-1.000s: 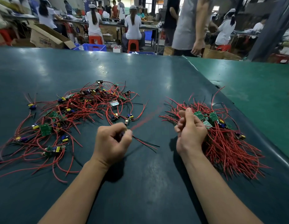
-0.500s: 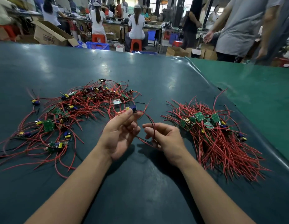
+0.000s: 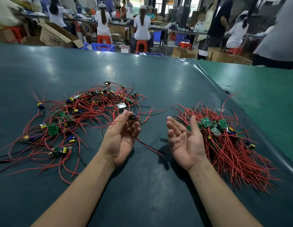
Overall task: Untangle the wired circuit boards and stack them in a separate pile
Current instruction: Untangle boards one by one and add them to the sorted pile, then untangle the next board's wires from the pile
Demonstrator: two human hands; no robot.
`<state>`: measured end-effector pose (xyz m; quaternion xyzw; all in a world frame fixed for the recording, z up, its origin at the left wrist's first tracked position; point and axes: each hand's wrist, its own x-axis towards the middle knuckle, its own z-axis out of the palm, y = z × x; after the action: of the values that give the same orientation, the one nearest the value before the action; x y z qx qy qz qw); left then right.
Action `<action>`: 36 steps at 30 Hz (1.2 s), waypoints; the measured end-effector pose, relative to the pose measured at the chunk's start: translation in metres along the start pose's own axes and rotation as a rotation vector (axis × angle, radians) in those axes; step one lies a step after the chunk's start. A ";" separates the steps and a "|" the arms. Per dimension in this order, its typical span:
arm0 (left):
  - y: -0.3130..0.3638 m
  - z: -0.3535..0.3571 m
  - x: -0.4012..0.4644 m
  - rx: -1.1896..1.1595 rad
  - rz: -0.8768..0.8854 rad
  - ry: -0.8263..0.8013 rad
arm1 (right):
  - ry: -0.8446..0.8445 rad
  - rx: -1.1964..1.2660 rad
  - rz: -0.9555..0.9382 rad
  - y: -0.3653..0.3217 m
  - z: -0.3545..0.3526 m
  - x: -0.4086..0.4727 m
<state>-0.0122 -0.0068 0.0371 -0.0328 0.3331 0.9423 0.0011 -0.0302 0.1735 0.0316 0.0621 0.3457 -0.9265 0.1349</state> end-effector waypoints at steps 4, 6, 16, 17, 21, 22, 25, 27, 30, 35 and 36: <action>-0.005 -0.002 0.005 0.212 0.141 -0.029 | -0.038 -0.403 0.013 0.021 0.009 0.000; -0.011 -0.005 0.004 0.374 0.155 -0.053 | -0.055 -0.473 -0.039 0.030 0.010 -0.001; -0.023 -0.010 0.005 0.699 0.183 -0.088 | 0.112 -0.473 -0.286 0.033 0.007 0.001; -0.023 -0.010 0.005 0.681 0.175 -0.086 | 0.136 -0.461 -0.318 0.032 0.007 0.002; -0.019 -0.008 0.006 0.522 0.122 -0.083 | 0.217 -0.397 -0.436 0.023 0.008 0.008; -0.018 -0.007 0.007 0.502 0.117 -0.077 | 0.233 -0.374 -0.457 0.020 0.007 0.010; -0.015 -0.007 0.008 0.408 0.116 -0.046 | 0.303 -0.292 -0.523 0.012 0.005 0.014; -0.013 -0.009 0.007 0.386 0.125 -0.056 | 0.337 -0.272 -0.561 0.011 0.004 0.015; -0.010 -0.009 0.007 0.368 0.135 -0.070 | 0.334 -0.257 -0.592 0.012 0.004 0.014; -0.009 -0.008 0.008 0.313 0.153 -0.006 | 0.340 -0.231 -0.640 0.005 0.001 0.011; -0.009 -0.009 0.009 0.293 0.157 0.022 | 0.340 -0.228 -0.654 0.005 0.001 0.010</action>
<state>-0.0199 -0.0052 0.0242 -0.0163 0.4686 0.8804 -0.0715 -0.0387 0.1673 0.0270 0.0859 0.4656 -0.8527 -0.2208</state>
